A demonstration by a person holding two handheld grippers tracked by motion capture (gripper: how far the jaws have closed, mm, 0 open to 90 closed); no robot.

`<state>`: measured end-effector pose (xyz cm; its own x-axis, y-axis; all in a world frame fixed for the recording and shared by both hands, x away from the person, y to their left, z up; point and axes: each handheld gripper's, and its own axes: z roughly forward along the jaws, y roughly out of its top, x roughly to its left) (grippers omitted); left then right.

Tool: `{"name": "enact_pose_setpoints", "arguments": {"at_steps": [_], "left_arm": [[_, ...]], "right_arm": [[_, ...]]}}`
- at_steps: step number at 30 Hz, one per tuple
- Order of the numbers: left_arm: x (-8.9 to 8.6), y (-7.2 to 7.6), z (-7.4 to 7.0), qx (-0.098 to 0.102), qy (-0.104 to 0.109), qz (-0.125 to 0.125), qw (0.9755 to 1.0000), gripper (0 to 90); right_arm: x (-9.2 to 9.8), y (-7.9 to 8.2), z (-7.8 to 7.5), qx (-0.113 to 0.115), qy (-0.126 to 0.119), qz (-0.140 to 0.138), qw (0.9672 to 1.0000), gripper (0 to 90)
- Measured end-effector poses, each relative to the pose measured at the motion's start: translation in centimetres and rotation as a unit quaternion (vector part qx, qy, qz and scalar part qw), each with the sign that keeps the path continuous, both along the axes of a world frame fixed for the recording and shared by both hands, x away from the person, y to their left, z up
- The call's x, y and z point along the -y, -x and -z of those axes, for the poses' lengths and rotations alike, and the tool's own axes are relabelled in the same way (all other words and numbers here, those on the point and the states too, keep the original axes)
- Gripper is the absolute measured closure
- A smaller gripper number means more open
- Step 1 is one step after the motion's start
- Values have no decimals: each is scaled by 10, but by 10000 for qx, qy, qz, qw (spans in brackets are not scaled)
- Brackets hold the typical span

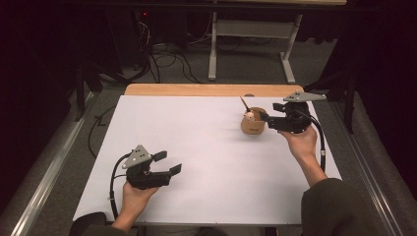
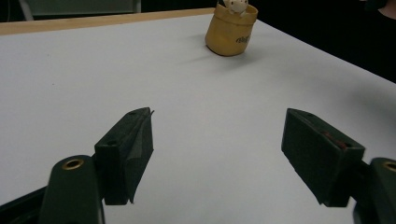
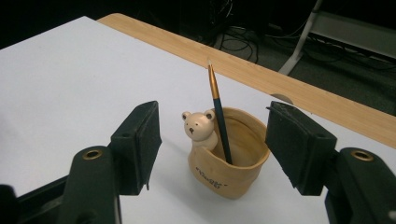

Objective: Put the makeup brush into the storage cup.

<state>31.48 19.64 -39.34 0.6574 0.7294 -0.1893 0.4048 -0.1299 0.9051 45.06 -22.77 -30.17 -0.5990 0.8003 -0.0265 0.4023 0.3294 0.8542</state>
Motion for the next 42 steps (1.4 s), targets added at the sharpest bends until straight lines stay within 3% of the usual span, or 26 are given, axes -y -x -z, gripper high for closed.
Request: {"name": "enact_pose_setpoints", "arguments": {"at_steps": [16,42], "left_arm": [[0,1,0,3,-4,1,10000,255],[0,1,0,-3,1,-2,10000,254]], "right_arm": [[-1,9,3,6,19,-102,9999,372],[7,28,11,-60,-251,-170,9995,371]]}}
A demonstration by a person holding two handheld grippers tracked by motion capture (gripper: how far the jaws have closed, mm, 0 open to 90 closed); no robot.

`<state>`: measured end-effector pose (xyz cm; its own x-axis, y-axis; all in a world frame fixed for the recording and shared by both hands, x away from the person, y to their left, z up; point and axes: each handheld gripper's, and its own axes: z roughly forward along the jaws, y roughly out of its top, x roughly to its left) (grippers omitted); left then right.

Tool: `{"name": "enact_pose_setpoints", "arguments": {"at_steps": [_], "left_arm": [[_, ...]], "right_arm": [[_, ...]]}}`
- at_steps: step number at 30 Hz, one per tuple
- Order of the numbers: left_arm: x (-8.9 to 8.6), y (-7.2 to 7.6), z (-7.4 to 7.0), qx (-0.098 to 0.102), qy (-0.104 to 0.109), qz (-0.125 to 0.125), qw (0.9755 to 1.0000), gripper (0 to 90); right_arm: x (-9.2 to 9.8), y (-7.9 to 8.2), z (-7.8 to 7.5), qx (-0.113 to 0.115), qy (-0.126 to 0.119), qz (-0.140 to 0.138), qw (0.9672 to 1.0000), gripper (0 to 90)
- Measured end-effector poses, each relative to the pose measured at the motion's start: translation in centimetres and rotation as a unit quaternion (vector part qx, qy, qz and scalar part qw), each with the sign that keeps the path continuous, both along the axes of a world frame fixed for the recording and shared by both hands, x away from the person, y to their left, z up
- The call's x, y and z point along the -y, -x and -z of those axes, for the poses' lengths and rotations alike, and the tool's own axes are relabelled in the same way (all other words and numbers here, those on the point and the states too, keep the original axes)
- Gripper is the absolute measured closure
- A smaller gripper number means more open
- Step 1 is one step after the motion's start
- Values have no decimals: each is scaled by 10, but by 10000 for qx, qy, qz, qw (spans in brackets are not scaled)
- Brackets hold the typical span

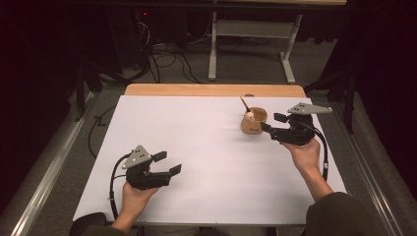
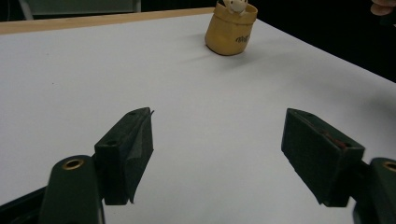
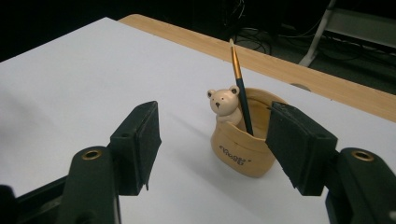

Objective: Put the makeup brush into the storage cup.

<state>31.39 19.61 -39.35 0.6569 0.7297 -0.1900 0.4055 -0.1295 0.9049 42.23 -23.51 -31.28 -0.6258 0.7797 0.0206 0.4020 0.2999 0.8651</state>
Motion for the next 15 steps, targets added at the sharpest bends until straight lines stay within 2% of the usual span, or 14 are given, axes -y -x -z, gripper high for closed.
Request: {"name": "enact_pose_setpoints", "arguments": {"at_steps": [15], "left_arm": [[0,0,0,-11,-5,1,10000,255]], "right_arm": [[-1,13,8,-54,-41,-92,9999,371]]}}
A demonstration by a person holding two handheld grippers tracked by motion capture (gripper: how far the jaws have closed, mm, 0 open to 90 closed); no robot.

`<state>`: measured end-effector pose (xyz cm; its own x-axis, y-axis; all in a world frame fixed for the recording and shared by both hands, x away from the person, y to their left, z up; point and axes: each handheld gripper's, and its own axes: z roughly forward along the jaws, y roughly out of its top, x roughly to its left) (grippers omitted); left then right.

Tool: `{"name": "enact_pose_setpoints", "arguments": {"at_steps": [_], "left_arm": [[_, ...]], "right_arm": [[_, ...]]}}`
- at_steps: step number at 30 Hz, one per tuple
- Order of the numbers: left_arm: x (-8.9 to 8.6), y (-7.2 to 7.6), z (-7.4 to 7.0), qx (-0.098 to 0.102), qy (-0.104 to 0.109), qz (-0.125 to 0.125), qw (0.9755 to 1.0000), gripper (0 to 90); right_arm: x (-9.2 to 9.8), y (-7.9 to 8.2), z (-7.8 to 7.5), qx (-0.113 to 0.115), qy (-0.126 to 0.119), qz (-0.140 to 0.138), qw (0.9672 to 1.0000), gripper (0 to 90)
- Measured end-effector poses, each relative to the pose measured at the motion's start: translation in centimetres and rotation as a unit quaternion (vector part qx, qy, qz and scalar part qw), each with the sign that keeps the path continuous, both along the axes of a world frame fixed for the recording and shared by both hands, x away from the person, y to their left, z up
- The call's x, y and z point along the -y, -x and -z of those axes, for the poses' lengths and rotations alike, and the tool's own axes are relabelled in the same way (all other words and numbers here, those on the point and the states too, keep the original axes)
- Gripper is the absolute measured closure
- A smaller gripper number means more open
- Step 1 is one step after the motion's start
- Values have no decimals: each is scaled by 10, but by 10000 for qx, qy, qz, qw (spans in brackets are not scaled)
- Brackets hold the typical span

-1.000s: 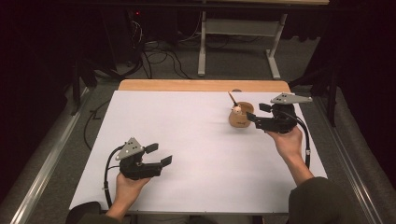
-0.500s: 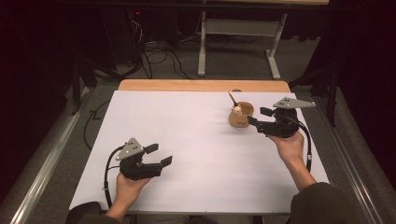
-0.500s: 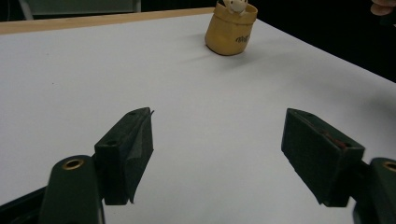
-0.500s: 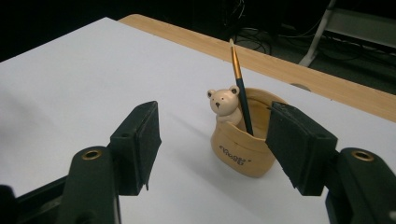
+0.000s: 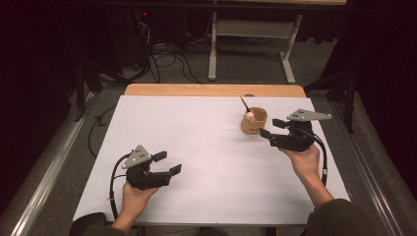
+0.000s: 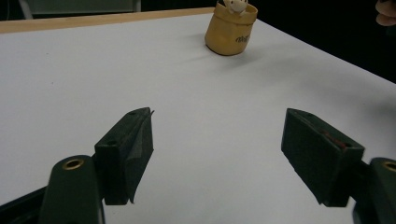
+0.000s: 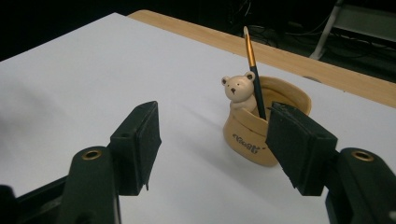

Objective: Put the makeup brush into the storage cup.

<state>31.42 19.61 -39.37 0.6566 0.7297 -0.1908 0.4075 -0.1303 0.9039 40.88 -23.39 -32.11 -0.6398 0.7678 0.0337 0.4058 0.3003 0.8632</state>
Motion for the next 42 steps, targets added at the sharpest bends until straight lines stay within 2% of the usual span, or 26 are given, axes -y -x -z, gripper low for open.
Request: {"name": "enact_pose_setpoints", "arguments": {"at_steps": [28,42], "left_arm": [[-1,0,0,-8,6,2,10000,258],[0,0,0,-10,13,-6,10000,258]], "right_arm": [[-7,25,11,-62,-115,-245,9996,374],[-9,34,25,-191,-248,-306,9990,374]]}}
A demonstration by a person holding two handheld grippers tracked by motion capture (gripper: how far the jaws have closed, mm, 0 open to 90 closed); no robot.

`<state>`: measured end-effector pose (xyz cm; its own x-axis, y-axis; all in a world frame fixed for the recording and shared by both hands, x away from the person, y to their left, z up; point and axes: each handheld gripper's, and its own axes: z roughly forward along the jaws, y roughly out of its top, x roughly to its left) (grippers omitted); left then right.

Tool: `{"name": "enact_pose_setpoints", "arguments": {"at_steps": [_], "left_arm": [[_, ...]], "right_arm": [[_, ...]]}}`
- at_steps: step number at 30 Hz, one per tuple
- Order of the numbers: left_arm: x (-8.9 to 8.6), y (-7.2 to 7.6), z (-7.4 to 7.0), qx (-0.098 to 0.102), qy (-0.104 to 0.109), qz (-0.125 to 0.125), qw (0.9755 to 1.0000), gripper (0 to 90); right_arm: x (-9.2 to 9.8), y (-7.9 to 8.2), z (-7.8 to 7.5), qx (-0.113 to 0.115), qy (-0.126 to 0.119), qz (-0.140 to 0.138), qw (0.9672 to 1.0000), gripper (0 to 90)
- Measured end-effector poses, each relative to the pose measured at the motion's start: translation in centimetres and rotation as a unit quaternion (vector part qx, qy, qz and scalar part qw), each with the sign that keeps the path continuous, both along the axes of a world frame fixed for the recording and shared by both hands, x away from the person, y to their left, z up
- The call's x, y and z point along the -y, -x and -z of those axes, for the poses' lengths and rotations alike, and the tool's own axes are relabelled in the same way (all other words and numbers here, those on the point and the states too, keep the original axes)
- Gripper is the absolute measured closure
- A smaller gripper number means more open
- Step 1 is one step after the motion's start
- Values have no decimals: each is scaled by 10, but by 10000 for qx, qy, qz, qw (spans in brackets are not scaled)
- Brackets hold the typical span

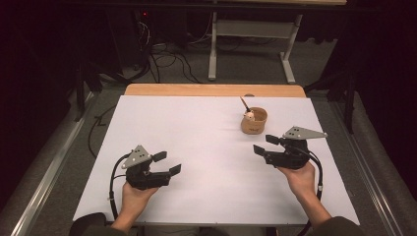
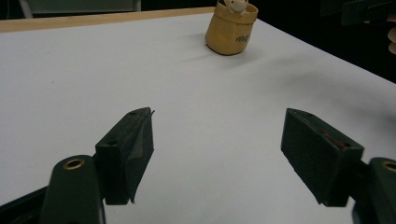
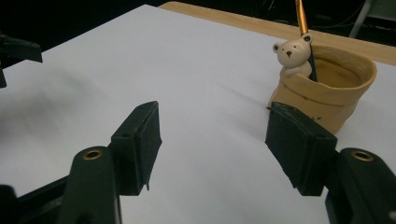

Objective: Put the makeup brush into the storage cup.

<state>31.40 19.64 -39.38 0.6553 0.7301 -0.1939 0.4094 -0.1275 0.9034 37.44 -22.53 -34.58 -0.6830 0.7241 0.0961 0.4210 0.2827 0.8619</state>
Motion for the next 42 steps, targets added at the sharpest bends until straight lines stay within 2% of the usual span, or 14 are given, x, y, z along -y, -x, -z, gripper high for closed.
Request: {"name": "enact_pose_setpoints", "arguments": {"at_steps": [19,30,39,42], "left_arm": [[-1,0,0,-8,4,-5,10000,258],[-1,0,0,-9,2,-10,10000,258],[-2,0,0,-16,30,-41,10000,258],[-2,0,0,-14,23,-36,10000,258]], "right_arm": [[3,15,17,-125,115,-58,9998,372],[7,20,25,-192,63,-14,9998,370],[13,24,31,-187,19,41,9998,369],[16,26,33,-121,-17,78,9999,372]]}}
